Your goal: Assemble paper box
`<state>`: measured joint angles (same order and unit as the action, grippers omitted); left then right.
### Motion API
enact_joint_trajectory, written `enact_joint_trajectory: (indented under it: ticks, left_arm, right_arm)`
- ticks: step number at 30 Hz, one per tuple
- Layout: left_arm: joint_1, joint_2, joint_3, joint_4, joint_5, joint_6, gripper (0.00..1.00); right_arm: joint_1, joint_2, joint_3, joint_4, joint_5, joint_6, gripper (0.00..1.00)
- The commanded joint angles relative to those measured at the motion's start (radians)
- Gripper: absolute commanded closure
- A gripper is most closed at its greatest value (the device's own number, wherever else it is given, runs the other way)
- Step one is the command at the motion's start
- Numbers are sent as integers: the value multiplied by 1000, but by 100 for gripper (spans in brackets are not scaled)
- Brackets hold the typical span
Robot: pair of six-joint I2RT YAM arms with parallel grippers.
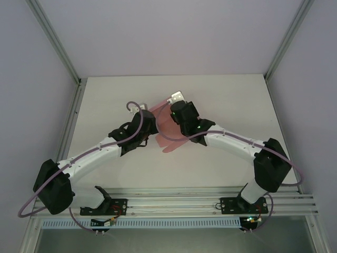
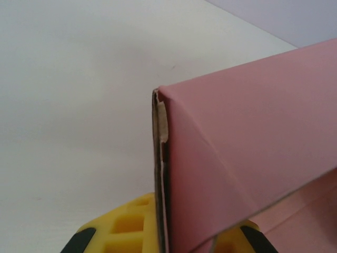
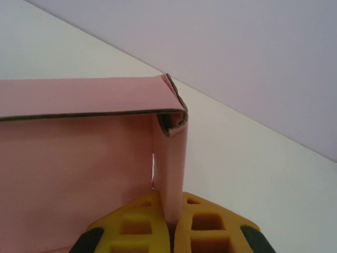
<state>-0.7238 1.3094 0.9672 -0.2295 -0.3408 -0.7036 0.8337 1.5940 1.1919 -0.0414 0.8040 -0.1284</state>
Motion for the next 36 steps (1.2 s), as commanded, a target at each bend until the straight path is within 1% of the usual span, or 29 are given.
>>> enact_joint_trajectory:
  ticks: [1, 3, 5, 10, 15, 17, 19, 23, 27, 29, 32, 33, 35, 36]
  left_arm:
    - [-12, -13, 78, -148, -121, -63, 100]
    - [-20, 10, 116, -205, -155, -70, 100]
    - [-23, 26, 134, -225, -161, -60, 100]
    - [-26, 32, 138, -222, -152, -62, 100]
    - [-29, 11, 106, -170, -127, -49, 100]
    - [-29, 10, 107, -178, -137, -49, 100]
    - [-29, 16, 116, -189, -149, -43, 100]
    - [-28, 26, 107, -169, -147, -14, 100]
    - [-29, 31, 95, -128, -124, 18, 100]
    - [-28, 34, 93, -126, -128, 25, 100]
    - [-28, 34, 88, -118, -116, 47, 100]
    - [-28, 31, 85, -113, -112, 57, 100]
    - [-28, 24, 79, -106, -114, 75, 100]
    - [-28, 20, 77, -106, -124, 83, 100]
  right_arm:
    - [-79, 52, 12, -55, 369, -51, 100]
    - [-80, 58, 17, -72, 368, -41, 100]
    - [-80, 63, 21, -82, 372, -34, 100]
    - [-85, 72, 31, -97, 399, -39, 100]
    - [-88, 62, 32, -111, 377, -29, 99]
    - [-87, 45, 45, -197, 302, 53, 98]
    - [-88, 18, 49, -237, 205, 99, 97]
    - [-87, -65, 41, -281, 15, 176, 89]
    - [-87, -184, -10, -265, -243, 206, 68]
    - [-87, -239, -37, -258, -360, 206, 62]
    - [-87, -315, -72, -254, -492, 205, 45]
    - [-87, -341, -88, -245, -524, 205, 38]
    - [-87, -401, -126, -218, -607, 191, 31]
    - [-86, -431, -146, -199, -635, 192, 26]
